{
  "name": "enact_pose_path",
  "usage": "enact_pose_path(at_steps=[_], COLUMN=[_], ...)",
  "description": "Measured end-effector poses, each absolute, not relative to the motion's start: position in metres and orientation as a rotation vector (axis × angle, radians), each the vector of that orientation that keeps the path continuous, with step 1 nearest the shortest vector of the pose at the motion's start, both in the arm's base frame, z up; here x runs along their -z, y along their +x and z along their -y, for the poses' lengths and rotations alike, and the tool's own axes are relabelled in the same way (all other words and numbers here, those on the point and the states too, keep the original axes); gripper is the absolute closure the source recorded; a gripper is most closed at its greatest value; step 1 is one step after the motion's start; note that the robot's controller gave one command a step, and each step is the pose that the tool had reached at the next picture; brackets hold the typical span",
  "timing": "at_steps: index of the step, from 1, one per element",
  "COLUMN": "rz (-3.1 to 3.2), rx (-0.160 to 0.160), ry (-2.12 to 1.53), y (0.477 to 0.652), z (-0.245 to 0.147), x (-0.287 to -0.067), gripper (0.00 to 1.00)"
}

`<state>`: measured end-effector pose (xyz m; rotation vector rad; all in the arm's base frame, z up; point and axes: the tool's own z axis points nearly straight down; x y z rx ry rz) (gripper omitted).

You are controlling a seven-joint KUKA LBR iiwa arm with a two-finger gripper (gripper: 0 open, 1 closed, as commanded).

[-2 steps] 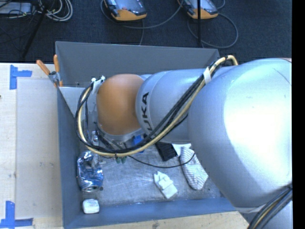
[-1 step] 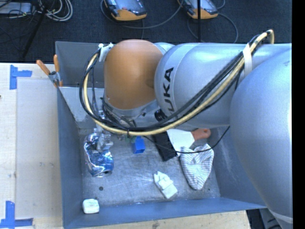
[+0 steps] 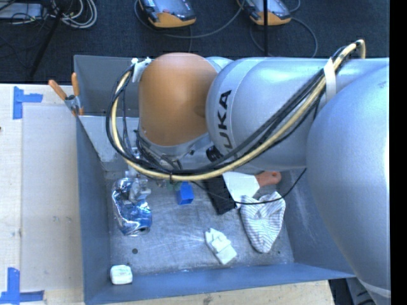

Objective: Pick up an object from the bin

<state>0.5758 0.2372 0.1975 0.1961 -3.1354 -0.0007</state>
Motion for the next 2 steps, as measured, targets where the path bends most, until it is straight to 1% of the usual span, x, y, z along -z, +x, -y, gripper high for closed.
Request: enact_pose_path(at_steps=[1, 2], rz=[3.133, 3.146], rx=[0.000, 0.005], ry=[0.205, 0.165], y=[0.575, 0.566], z=[-0.237, -0.222], x=[-0.199, -0.216], gripper=[1.00, 1.00])
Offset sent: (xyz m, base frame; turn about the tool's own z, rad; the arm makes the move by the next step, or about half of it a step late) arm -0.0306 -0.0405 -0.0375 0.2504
